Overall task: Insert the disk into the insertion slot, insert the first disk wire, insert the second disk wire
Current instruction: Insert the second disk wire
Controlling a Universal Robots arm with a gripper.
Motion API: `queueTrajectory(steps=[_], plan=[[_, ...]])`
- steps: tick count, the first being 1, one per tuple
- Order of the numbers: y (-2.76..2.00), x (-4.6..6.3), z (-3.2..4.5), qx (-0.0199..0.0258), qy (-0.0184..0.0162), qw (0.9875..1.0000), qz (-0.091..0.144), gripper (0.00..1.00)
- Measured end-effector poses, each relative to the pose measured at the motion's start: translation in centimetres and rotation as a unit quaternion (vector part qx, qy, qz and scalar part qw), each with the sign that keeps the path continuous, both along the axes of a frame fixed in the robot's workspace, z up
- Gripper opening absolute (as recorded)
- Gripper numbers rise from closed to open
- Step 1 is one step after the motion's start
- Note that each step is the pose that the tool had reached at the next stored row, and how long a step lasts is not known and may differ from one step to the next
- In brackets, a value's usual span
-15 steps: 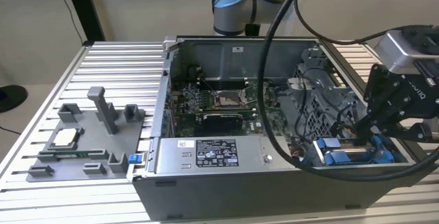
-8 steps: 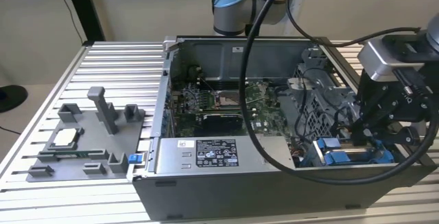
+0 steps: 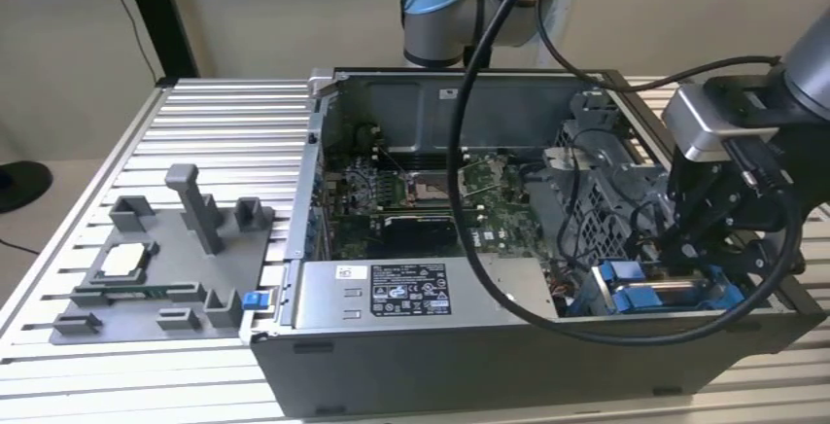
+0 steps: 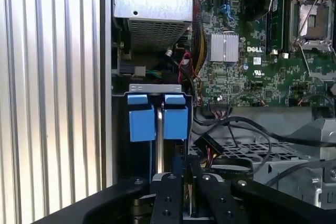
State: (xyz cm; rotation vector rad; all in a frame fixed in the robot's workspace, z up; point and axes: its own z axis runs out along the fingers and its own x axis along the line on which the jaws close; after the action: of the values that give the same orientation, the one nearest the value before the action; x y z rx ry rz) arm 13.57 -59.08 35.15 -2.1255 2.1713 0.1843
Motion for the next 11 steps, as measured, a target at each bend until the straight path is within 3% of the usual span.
queueTrajectory(steps=[11], plan=[[0.17, -0.01, -0.04, -0.0004, -0.0006, 1.0000, 0.000, 0.00]])
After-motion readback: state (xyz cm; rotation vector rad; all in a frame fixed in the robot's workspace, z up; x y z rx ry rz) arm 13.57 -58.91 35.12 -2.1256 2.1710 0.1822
